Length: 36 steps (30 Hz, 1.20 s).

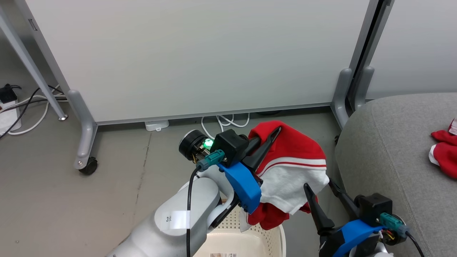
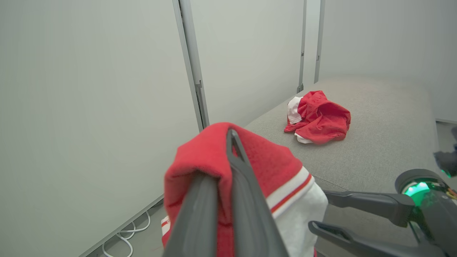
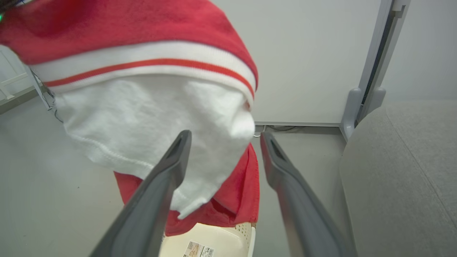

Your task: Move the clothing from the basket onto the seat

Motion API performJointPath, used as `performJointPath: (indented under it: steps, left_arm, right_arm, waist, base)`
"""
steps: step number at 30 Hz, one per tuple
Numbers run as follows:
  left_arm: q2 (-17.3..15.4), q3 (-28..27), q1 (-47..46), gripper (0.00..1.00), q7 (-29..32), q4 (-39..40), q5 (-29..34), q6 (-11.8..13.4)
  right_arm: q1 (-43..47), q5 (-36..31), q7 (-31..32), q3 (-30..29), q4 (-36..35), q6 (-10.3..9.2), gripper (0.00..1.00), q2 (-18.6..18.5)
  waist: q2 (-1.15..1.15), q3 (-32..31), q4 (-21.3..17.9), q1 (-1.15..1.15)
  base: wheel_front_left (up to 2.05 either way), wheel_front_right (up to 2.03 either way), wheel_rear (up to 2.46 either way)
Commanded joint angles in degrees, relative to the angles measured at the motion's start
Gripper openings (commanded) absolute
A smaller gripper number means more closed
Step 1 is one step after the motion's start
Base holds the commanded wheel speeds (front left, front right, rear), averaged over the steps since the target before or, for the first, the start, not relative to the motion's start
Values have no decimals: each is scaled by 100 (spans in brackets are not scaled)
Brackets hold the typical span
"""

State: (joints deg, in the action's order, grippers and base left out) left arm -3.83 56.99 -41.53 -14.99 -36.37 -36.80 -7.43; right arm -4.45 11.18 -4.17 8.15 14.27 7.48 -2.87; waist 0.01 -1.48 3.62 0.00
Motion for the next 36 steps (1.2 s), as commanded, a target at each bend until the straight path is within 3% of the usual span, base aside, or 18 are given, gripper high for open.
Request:
performJointPath:
  steps: [1,18,35,36]
  left_arm:
    - [-19,7,-53,0,-30,3,-11,-7]
    - [-1,86,-83,0,-29,118,-43,-7]
    - [-23,284,-76,0,-29,132,-145,-7]
    - [-24,289,-73,0,-30,129,-150,-7]
  right_arm:
    - [55,16,11,19,-3,3,100,-3]
    - [-559,-89,74,243,604,2,100,-3]
    - [-1549,199,-235,1076,1390,2,100,-4]
    - [-1576,211,-248,1086,1422,2,74,-4]
  waist:
    - [-1,8,4,0]
    - [-1,89,30,0]
    - [-1,91,134,0]
    - [-1,86,138,0]
  base:
    - [0,0,0]
    - [0,0,0]
    - [0,0,0]
    - [0,0,0]
